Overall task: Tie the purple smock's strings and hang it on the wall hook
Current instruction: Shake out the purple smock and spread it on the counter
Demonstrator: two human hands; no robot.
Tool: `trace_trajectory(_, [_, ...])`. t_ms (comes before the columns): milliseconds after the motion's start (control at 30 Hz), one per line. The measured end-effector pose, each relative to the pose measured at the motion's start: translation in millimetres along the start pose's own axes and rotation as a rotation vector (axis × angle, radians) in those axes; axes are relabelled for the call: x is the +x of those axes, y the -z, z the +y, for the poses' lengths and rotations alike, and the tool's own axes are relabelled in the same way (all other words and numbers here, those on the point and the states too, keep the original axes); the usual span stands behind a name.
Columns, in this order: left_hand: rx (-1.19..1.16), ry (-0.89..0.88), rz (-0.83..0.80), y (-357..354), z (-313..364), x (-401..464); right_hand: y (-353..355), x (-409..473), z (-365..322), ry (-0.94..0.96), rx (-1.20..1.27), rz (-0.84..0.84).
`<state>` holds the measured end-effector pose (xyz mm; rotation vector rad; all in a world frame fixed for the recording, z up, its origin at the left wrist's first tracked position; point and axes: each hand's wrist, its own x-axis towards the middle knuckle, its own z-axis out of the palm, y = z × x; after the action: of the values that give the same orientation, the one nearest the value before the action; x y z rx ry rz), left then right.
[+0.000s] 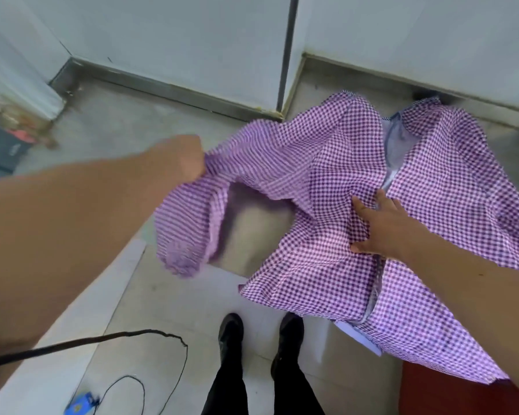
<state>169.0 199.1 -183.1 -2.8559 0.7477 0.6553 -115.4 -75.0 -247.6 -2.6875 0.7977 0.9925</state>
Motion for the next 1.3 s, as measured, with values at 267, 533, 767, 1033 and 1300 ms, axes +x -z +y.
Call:
trace_trajectory(267, [0.14,-0.361,0.201,-10,-8,-7,0,2,-4,-0.025,-0.023,-0.004])
trace_trajectory(533, [0.23,-0.358,-0.202,-63,21,-7,-9,2,3,-0.015,0.031,0.006])
trace_trajectory(767, [0.291,-0.075,-0.125,-13,27,3,-18,-7,-8,0.132,0.337,0.059])
trace_trajectory(1033, [0.406,-0.682,-0.095,-59,128,-29,-34,-38,44,0.095,0.285,0.132])
trace_trajectory(1300, [0.757,-0.465,-0.22,-48,115,-47,-43,-49,62,-0.04,0.653,0.374])
